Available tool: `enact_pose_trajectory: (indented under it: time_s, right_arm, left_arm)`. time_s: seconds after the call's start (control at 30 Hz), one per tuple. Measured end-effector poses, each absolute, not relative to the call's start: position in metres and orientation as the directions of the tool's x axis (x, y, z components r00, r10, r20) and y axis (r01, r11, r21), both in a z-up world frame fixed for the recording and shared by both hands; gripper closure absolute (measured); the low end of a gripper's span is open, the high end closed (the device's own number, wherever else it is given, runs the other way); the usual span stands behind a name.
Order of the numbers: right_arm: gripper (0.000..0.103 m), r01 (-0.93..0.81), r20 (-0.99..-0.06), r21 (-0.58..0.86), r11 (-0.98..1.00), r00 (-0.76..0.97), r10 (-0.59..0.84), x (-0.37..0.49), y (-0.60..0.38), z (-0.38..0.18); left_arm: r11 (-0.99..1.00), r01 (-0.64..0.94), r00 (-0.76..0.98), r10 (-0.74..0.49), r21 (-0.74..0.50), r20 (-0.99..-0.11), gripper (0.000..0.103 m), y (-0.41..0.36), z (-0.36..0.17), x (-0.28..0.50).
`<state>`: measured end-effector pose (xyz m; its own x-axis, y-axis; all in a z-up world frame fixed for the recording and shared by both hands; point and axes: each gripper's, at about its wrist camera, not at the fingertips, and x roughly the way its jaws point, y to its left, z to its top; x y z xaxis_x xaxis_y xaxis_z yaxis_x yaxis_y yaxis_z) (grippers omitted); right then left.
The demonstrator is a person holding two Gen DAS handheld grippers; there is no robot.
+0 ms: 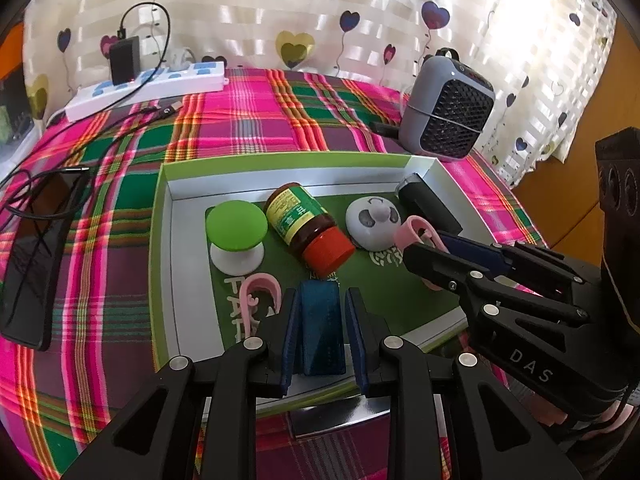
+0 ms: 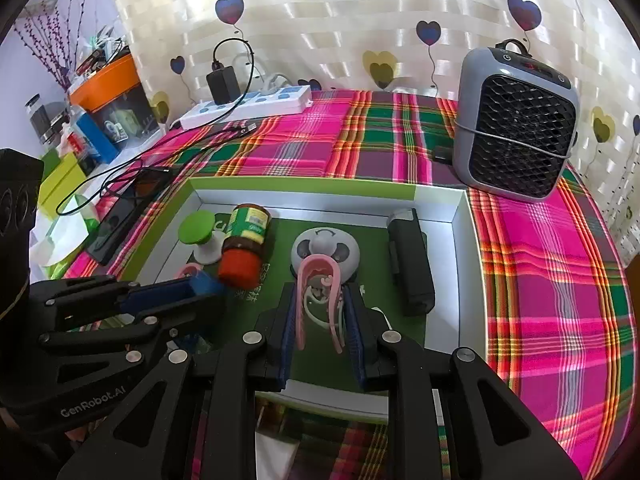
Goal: Organize rigid objects
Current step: 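Lower the blue USB device and pink cable into the tray and open both grippers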
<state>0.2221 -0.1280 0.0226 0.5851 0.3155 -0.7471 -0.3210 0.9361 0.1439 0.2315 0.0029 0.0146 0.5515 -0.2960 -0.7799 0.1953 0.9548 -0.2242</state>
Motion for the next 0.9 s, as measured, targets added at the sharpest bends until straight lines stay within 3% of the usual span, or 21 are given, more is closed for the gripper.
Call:
enact_pose_trajectory:
  time_s: [0.9]
  right_arm:
    - [0.078,-0.31,-0.771,0.129,0.942,0.566,0.292,0.2237,-0.1281,0.0129]
  left_arm:
    - [0.954,0.194,0.548,-0.297,-0.227,-0.782,0.079,0.0021,0.0124,0.2315]
